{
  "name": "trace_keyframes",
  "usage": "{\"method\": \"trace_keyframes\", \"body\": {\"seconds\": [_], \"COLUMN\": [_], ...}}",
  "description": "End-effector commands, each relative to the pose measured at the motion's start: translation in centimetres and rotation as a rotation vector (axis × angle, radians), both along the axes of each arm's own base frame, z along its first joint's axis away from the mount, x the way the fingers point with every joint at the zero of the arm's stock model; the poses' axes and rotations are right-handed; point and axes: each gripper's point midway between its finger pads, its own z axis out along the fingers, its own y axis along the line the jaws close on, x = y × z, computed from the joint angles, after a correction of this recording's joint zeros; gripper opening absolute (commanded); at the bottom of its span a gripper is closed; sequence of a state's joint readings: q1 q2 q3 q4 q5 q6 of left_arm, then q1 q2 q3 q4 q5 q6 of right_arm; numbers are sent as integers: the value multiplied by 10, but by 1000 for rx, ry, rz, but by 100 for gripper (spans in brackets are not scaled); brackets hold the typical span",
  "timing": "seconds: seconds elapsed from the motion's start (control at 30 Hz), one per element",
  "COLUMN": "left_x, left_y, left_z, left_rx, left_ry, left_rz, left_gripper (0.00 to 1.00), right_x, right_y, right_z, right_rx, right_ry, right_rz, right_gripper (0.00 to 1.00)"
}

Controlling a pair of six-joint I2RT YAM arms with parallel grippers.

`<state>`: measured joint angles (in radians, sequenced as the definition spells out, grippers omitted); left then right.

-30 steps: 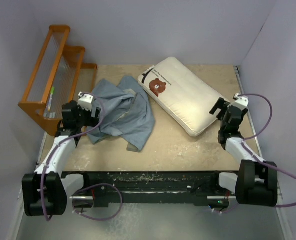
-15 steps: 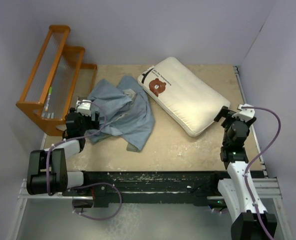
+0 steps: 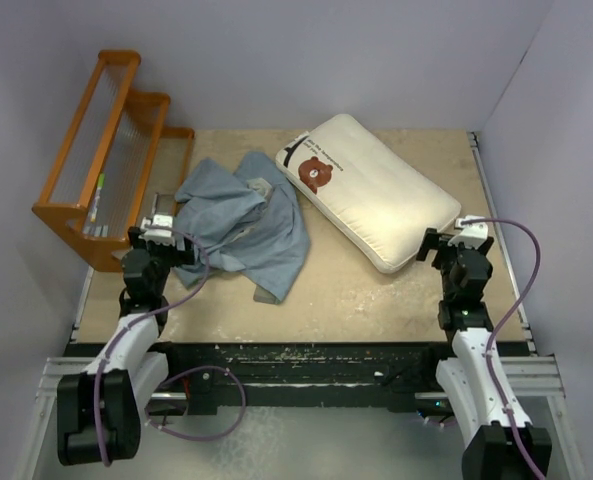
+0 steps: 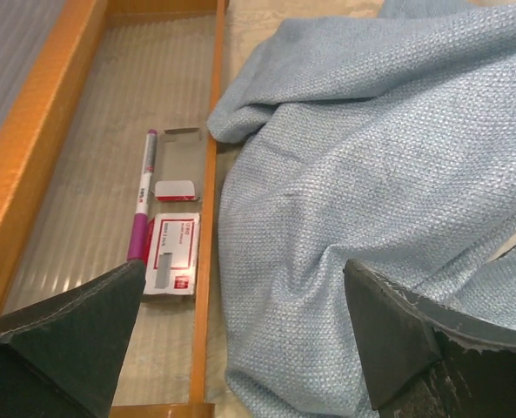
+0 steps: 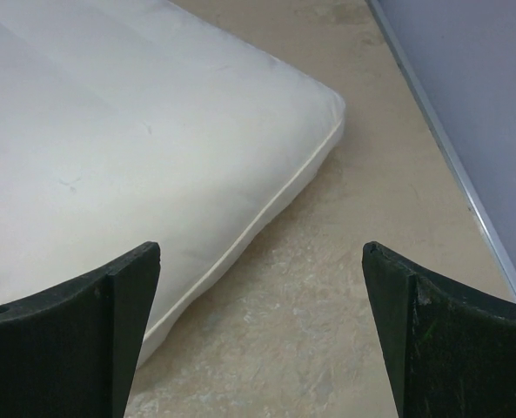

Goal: Remove the pillowcase from the pillow

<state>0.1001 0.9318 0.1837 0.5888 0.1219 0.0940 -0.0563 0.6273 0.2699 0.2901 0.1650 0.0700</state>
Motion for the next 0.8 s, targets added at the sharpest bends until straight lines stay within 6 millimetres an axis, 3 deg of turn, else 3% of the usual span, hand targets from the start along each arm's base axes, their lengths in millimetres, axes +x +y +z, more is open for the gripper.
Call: {"method": "trace_keyframes", "body": {"seconds": [0.0, 0.13, 0.3, 0.4, 0.53, 0.63, 0.77], "left_x": [-8, -11, -11, -17, -29, -34, -36], "left_y": [8, 10, -3, -17, -39, -42, -54], "left_z": [19, 37, 46, 36, 23, -5, -15], "left_rx": [4, 1, -4, -96, -76, -59, -56], "left_ry": [-83, -95, -30, 58, 107, 129, 122], "left_rz": [48, 61, -14, -59, -199, -229, -308], "left_gripper": [99, 99, 99, 99, 99, 99, 99], "right_x": [12, 22, 34, 30, 21, 20, 19], "right_y": [22, 26, 25, 2, 9, 12, 12], "right_z": [3, -17, -39, -43, -26, -27, -22], "right_rx": [-42, -43, -26, 33, 39, 34, -20], "right_ry": [-21, 42, 136, 144, 47, 56, 38], "right_rz": [151, 188, 186, 3, 45, 63, 87], "right_gripper": [100, 100, 100, 100, 100, 100, 100]}}
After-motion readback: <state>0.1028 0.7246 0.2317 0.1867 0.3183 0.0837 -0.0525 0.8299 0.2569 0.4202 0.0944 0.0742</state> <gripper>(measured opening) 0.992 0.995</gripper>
